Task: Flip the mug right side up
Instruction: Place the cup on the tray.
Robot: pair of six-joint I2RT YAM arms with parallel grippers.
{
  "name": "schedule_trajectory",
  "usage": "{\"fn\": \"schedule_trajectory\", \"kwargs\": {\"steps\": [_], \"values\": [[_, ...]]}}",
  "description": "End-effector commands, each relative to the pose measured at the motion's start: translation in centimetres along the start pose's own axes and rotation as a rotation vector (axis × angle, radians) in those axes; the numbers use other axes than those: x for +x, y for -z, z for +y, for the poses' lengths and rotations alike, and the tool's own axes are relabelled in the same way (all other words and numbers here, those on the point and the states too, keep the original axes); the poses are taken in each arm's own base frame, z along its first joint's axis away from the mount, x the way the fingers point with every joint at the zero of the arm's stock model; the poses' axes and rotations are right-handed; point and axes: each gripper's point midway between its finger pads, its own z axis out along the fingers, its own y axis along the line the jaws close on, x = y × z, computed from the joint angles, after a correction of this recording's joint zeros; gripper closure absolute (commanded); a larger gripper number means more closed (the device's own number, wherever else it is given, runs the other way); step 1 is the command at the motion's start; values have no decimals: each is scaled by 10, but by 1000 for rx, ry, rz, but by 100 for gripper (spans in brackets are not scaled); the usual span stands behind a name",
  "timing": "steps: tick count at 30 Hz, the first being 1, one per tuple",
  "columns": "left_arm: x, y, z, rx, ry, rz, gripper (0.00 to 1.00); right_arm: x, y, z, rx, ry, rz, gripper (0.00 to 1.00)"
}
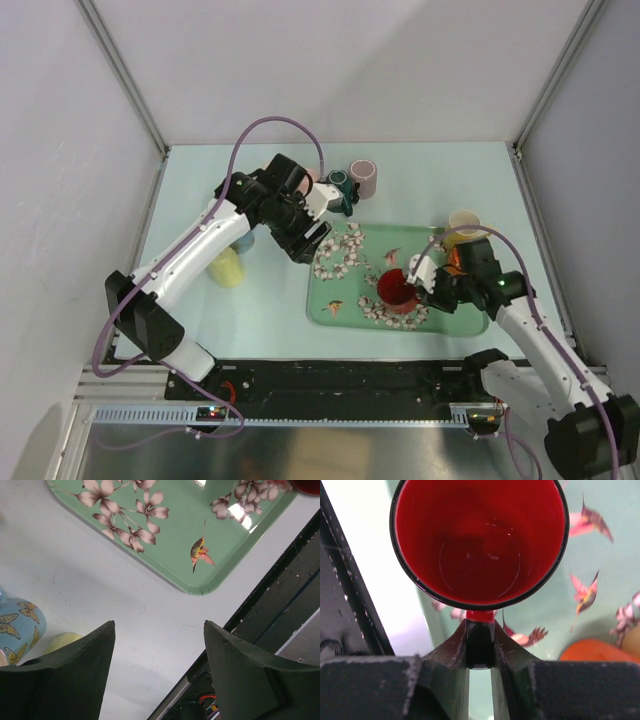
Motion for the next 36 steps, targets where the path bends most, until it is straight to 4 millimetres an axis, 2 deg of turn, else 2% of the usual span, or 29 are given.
{"fn": "schedule_trajectory", "kwargs": {"steps": [1, 8, 16, 25, 36], "values": [[-8, 8, -7, 25, 17, -34, 24, 17, 23, 14, -36, 27, -26, 100], [-10, 10, -5, 13, 3, -41, 25, 58, 47, 21, -16, -22, 55, 100], [-1, 12, -7, 14, -2, -35, 25, 99, 67, 14, 41, -96, 123, 100], [0, 12, -7, 13, -4, -33, 26, 128, 76, -2, 103, -196, 150, 100], [4, 9, -11, 36, 4, -24, 27, 151, 81, -14, 132, -223, 190, 99]]}}
